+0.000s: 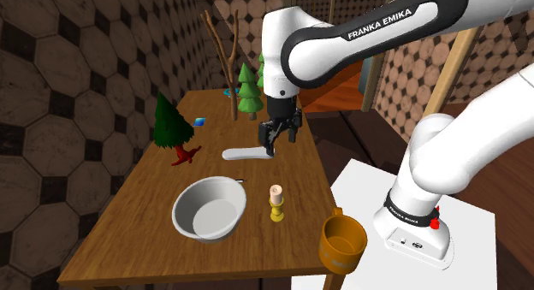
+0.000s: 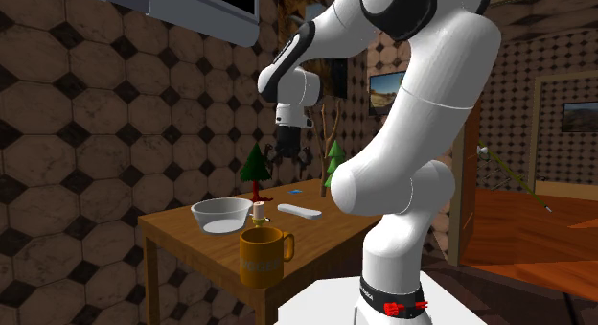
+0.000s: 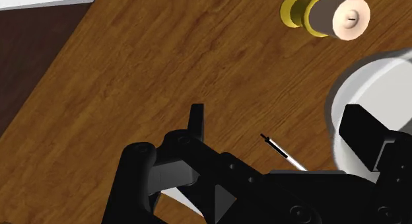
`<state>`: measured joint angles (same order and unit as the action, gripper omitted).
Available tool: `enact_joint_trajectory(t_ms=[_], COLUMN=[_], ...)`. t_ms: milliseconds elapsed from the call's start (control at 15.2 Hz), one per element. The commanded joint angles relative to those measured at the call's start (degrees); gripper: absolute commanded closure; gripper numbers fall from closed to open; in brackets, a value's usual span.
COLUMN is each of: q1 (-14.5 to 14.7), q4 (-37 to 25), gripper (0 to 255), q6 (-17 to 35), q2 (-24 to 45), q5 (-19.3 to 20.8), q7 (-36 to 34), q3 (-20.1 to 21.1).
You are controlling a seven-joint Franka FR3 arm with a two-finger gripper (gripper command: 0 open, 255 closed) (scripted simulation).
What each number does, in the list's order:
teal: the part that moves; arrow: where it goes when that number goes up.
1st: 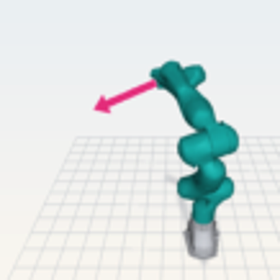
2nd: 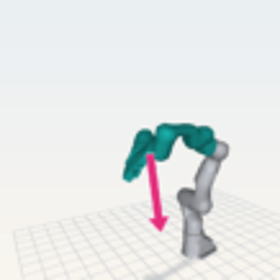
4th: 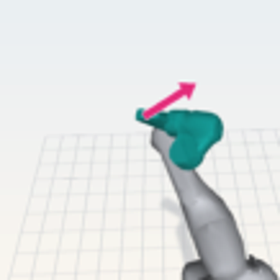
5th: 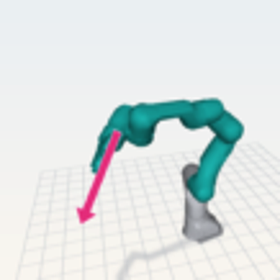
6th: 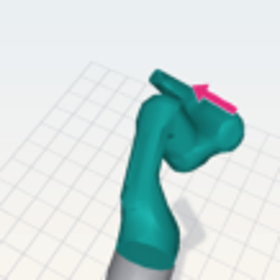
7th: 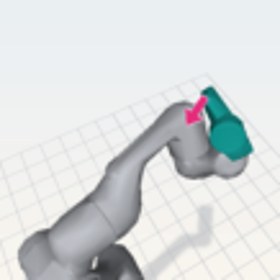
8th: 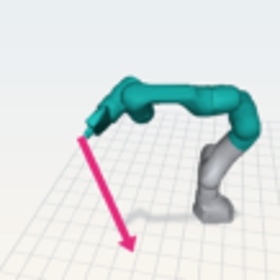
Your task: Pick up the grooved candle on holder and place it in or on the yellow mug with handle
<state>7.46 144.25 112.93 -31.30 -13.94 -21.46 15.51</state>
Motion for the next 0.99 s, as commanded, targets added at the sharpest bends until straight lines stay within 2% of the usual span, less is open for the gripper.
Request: enact_joint_trajectory(t_ms=[0,462,924], q1=[0.86,3.73,4.08], q4=[0.2,0.04,2.99], gripper=[0,0,0], q6=[2.14,9.34,15.65], q2=[2.86,13.24,16.55], q5=[-1.12,-4.27,-4.74], q7=[-1.29,-5.72,-5.85], q3=[1.72,7.5,8.79])
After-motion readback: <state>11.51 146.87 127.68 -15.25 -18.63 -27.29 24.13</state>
